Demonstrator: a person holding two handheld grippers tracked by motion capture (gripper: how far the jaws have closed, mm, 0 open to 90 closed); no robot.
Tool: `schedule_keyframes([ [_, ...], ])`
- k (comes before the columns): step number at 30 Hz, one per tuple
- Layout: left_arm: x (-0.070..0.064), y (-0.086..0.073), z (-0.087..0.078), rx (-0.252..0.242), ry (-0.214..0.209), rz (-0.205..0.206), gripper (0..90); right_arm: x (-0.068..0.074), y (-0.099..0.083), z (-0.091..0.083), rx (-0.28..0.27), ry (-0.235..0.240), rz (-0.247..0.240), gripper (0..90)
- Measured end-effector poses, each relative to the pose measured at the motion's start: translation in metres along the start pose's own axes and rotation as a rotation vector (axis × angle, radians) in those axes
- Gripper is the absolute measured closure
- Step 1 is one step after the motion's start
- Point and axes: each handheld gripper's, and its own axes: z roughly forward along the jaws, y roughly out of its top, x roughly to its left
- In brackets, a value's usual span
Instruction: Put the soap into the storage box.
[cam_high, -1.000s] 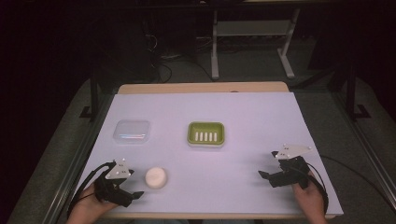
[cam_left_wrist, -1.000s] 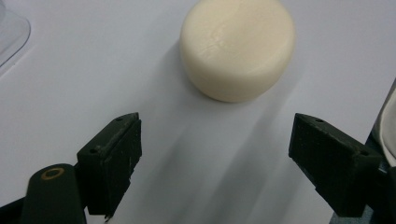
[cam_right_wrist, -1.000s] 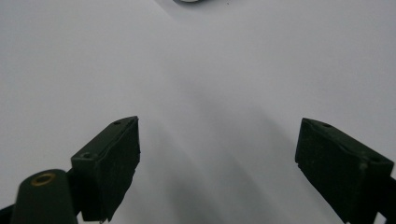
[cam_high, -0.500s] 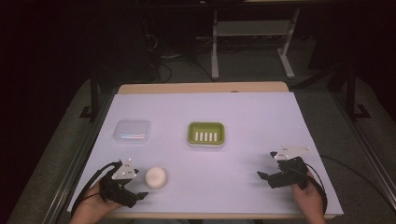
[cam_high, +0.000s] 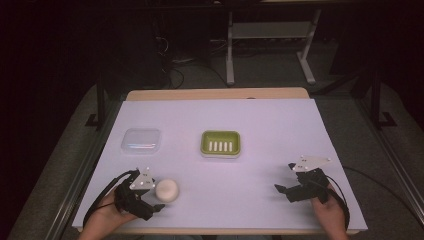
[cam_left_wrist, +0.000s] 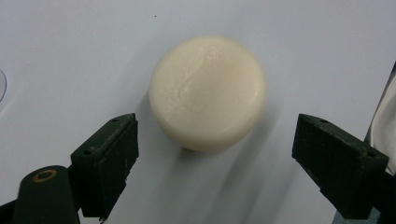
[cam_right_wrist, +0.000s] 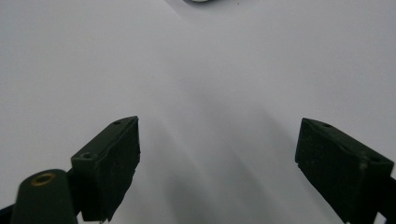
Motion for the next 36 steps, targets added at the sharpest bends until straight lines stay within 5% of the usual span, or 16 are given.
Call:
schedule_keyframes([
  [9,0.005,0.015,-0.005,0.028,-0.012,0.020,14.3,0.000,0.000,0.001,-0.002,0.010,0.006,13.2],
  [17,0.005,0.025,0.006,0.059,-0.025,0.029,14.4,0.000,0.000,0.001,0.002,0.014,0.005,13.2],
  [36,0.007,0.025,0.024,0.058,-0.038,0.010,14.3,0.001,0.001,0.002,0.003,0.027,-0.007,13.2],
])
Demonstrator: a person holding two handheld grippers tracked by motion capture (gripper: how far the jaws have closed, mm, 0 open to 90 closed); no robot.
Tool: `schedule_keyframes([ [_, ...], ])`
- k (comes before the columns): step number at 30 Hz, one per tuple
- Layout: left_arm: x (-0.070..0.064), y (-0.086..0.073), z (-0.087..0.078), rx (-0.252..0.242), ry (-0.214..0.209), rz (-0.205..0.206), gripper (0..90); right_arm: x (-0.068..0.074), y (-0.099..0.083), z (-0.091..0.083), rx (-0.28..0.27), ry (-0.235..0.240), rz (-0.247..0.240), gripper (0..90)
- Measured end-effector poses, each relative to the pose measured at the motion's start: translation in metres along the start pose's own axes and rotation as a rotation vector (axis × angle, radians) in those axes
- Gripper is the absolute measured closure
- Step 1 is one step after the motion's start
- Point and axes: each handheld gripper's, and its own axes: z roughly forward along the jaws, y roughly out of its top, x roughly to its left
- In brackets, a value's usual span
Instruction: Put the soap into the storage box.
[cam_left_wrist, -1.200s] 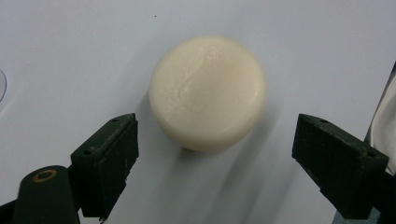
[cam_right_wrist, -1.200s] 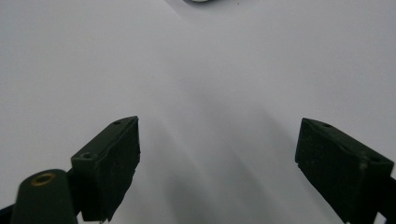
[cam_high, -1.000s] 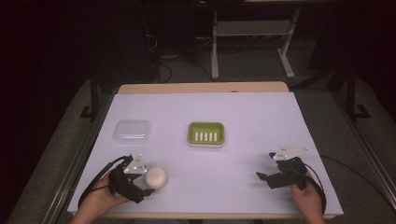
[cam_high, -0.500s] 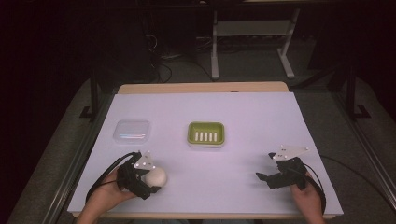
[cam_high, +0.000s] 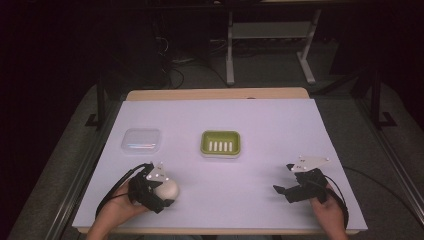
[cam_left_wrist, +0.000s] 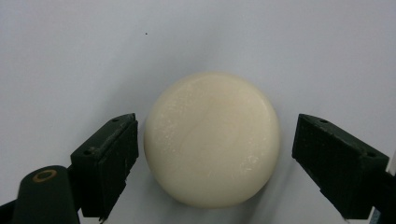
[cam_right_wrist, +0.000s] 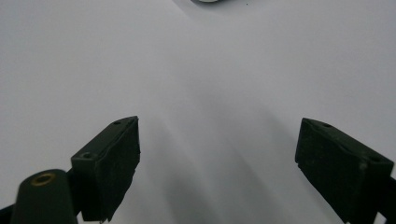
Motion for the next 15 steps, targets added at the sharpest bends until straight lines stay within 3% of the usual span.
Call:
schedule_keyframes([
  [15,0.0005,-0.0007,0.0091,0.017,-0.017,-0.015,16.2,-0.0013,-0.0006,-0.0007,-0.008,0.003,0.001,13.2],
])
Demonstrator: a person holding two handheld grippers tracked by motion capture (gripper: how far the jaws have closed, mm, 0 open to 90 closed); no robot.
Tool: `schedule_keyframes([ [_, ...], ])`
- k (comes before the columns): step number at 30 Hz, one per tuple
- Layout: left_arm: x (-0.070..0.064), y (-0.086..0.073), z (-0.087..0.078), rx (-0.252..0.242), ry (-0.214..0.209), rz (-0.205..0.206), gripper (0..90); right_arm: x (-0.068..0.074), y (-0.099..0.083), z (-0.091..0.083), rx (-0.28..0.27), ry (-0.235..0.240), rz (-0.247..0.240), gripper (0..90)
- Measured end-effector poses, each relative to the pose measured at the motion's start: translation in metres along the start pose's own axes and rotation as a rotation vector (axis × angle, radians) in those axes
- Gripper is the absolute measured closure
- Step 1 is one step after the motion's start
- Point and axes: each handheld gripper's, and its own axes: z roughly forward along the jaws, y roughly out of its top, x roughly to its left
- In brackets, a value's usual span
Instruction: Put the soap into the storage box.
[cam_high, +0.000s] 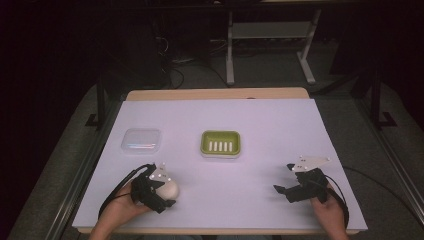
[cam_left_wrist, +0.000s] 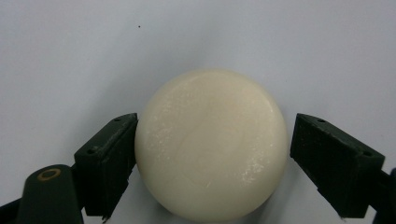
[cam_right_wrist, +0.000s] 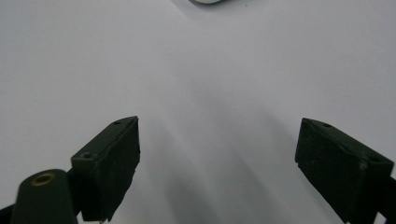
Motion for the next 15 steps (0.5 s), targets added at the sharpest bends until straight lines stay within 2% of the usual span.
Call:
schedule_keyframes([
  [15,0.0022,-0.0011,0.0008,-0.005,0.009,-0.009,23.5,-0.0006,-0.0001,-0.0006,-0.005,0.001,0.005,13.2],
])
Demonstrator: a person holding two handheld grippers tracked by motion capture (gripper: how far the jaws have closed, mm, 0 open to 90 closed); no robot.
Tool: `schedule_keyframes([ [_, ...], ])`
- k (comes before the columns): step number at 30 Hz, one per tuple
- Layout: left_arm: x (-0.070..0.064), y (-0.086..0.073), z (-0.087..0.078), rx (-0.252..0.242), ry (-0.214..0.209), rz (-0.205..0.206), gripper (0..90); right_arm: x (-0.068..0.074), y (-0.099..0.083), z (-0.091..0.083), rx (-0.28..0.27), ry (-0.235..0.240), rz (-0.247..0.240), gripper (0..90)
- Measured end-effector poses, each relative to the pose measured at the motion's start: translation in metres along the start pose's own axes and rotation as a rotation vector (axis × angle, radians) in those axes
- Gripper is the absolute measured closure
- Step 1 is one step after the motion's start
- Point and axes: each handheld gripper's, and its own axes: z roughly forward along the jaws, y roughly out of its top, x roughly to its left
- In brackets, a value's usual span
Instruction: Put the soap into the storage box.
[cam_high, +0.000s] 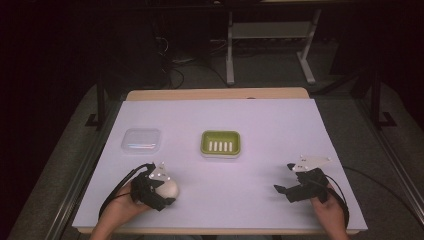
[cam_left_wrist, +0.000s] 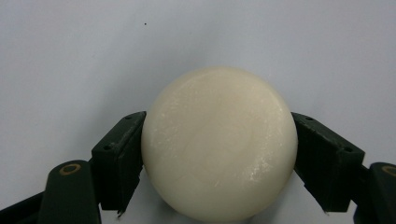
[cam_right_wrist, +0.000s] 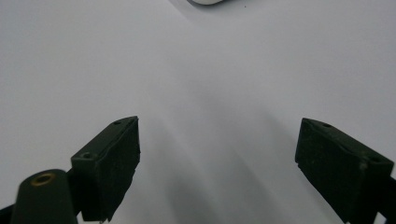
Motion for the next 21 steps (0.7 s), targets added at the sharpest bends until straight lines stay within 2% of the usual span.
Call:
schedule_keyframes([
  [19,0.0024,-0.0020,-0.0010,-0.020,-0.022,-0.029,24.2,-0.0010,-0.0003,-0.0010,-0.011,-0.002,0.004,13.2],
  [21,0.0013,-0.0016,-0.0017,-0.026,-0.016,-0.017,24.3,-0.0009,-0.0003,-0.0010,-0.011,-0.002,0.005,13.2],
])
